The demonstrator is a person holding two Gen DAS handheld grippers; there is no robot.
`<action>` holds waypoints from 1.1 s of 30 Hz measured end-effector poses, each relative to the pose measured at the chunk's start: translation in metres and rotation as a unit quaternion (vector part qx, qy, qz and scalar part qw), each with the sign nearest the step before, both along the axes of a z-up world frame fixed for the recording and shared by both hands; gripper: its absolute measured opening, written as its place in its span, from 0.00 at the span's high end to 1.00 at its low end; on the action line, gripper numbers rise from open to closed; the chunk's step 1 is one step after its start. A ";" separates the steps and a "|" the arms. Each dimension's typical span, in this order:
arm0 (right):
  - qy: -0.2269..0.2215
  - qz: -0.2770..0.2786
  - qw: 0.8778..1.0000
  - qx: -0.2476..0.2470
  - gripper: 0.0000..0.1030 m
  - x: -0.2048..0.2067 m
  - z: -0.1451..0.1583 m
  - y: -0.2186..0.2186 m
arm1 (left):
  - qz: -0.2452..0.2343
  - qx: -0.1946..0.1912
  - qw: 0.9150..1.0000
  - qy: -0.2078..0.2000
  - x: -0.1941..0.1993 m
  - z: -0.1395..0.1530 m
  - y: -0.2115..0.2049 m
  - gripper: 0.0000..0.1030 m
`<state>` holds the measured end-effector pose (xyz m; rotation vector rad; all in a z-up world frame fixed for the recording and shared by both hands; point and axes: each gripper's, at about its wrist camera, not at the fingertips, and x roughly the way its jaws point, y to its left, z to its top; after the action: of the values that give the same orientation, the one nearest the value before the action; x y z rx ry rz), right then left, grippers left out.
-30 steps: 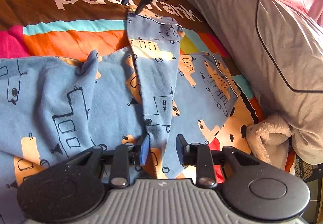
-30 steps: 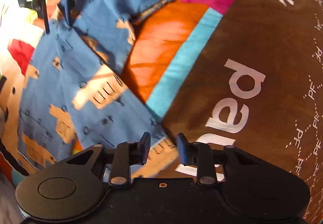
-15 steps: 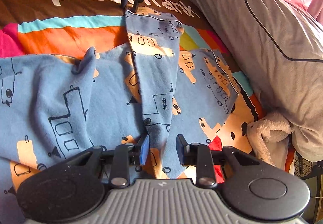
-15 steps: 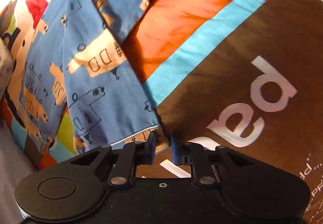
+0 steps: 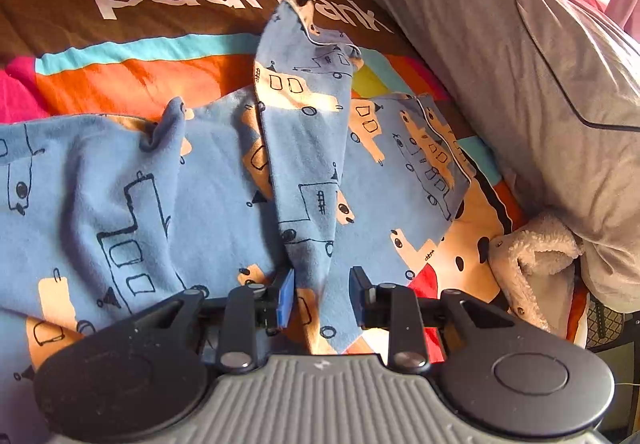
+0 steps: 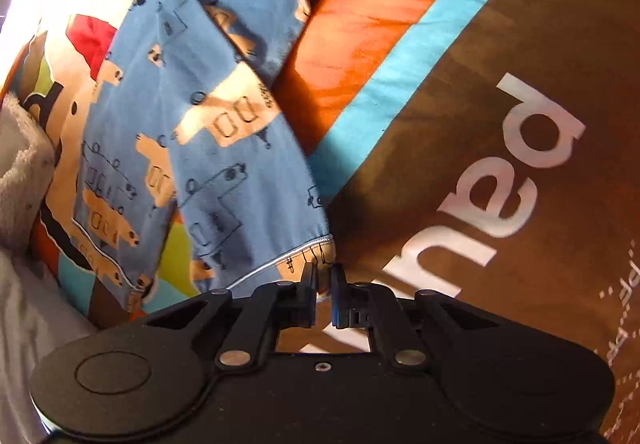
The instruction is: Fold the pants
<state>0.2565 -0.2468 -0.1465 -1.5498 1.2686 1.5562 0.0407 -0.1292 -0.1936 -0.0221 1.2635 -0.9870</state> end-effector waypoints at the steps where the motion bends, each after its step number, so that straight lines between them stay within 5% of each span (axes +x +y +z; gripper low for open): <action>1: -0.006 -0.007 1.000 0.007 0.94 -0.006 0.009 -0.005 | -0.001 0.002 1.000 -0.003 -0.001 0.001 0.000 0.73; 4: -0.010 -0.030 0.999 0.023 0.95 -0.022 0.031 -0.021 | -0.007 0.012 1.000 -0.013 -0.002 0.002 -0.003 0.83; 17: -0.023 -0.094 0.994 0.052 0.95 -0.117 0.073 -0.080 | -0.038 0.030 0.998 -0.045 -0.014 0.014 -0.013 0.90; 33: 0.029 -0.116 0.993 -0.012 0.95 -0.212 0.004 -0.101 | -0.105 0.053 0.991 -0.069 -0.039 0.009 -0.032 0.95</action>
<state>0.0445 -0.3481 -0.1428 -1.3263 1.4482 1.4520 0.0014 -0.1615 -0.1845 0.2624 1.2043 -1.0817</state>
